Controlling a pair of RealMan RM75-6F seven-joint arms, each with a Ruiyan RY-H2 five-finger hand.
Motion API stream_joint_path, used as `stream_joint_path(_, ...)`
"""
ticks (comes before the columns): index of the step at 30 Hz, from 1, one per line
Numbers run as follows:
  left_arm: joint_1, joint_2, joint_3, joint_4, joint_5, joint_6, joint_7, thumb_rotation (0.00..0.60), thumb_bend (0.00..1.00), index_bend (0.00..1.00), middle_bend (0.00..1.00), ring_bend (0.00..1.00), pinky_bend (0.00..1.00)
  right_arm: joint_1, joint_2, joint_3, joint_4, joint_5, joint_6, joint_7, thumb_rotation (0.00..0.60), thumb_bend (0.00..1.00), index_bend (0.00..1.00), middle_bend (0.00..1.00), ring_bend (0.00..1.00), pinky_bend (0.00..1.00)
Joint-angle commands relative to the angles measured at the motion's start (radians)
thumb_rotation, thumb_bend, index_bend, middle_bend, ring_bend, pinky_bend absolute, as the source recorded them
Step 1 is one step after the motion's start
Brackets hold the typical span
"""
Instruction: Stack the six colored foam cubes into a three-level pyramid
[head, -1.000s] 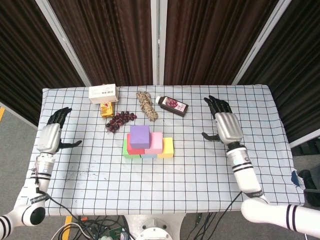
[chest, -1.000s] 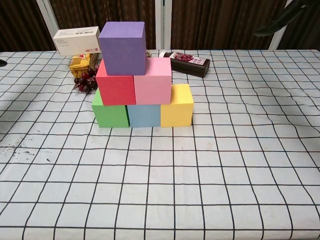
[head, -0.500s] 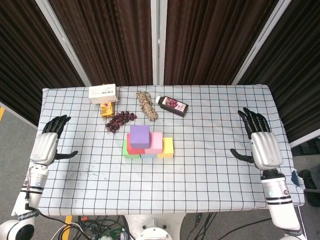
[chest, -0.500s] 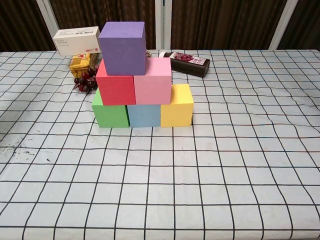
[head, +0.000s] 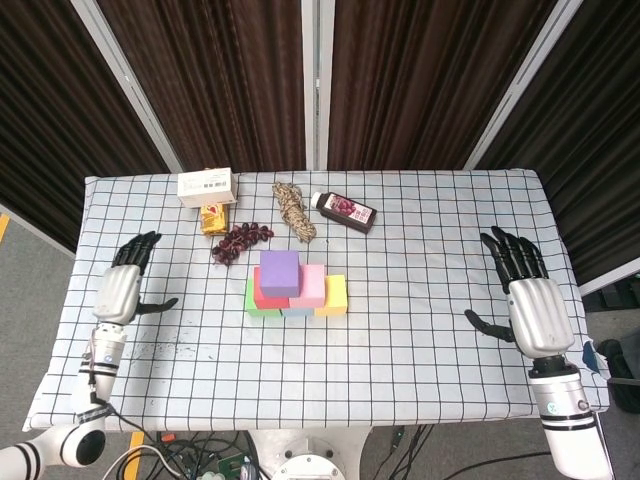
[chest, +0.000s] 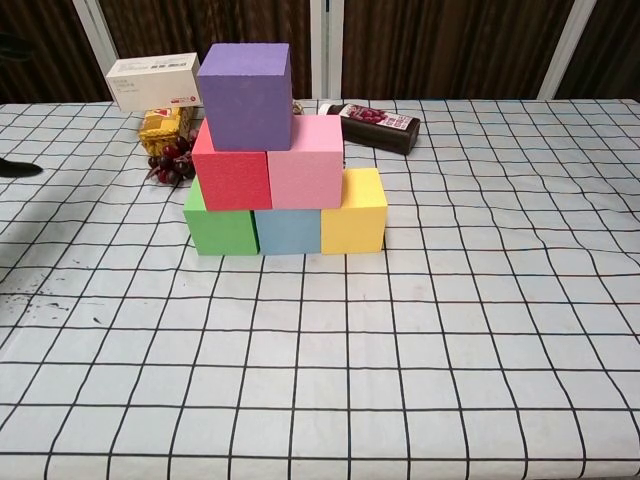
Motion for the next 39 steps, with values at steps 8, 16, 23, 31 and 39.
stream_joint_path(8, -0.055, -0.175, -0.006, 0.158, -0.026, -0.066, -0.032, 0.6, 0.0, 0.05, 0.02, 0.0, 0.08, -0.009, -0.001, 0.007, 0.014, 0.002, -0.016, 0.017, 0.6, 0.09, 0.0, 0.0, 0.0, 0.0)
stream_joint_path(16, -0.097, -0.248, -0.031, 0.205, -0.022, -0.084, -0.039, 0.6, 0.0, 0.05, 0.01, 0.0, 0.07, -0.015, -0.008, 0.012, 0.033, 0.01, -0.029, 0.032, 0.6, 0.09, 0.0, 0.0, 0.0, 0.0)
stream_joint_path(23, -0.125, -0.279, -0.052, 0.208, -0.031, -0.099, -0.03, 0.6, 0.0, 0.05, 0.01, 0.0, 0.07, -0.02, -0.011, 0.013, 0.055, 0.021, -0.043, 0.05, 0.6, 0.09, 0.0, 0.0, 0.0, 0.0)
stream_joint_path(31, -0.139, -0.292, -0.054, 0.202, -0.039, -0.113, -0.018, 0.6, 0.0, 0.05, 0.01, 0.0, 0.07, -0.024, -0.014, 0.018, 0.067, 0.023, -0.049, 0.055, 0.6, 0.09, 0.0, 0.0, 0.0, 0.0)
stream_joint_path(39, -0.149, -0.303, -0.062, 0.191, -0.045, -0.118, -0.016, 0.6, 0.0, 0.05, 0.01, 0.0, 0.07, -0.03, -0.015, 0.019, 0.078, 0.028, -0.055, 0.063, 0.6, 0.09, 0.0, 0.0, 0.0, 0.0)
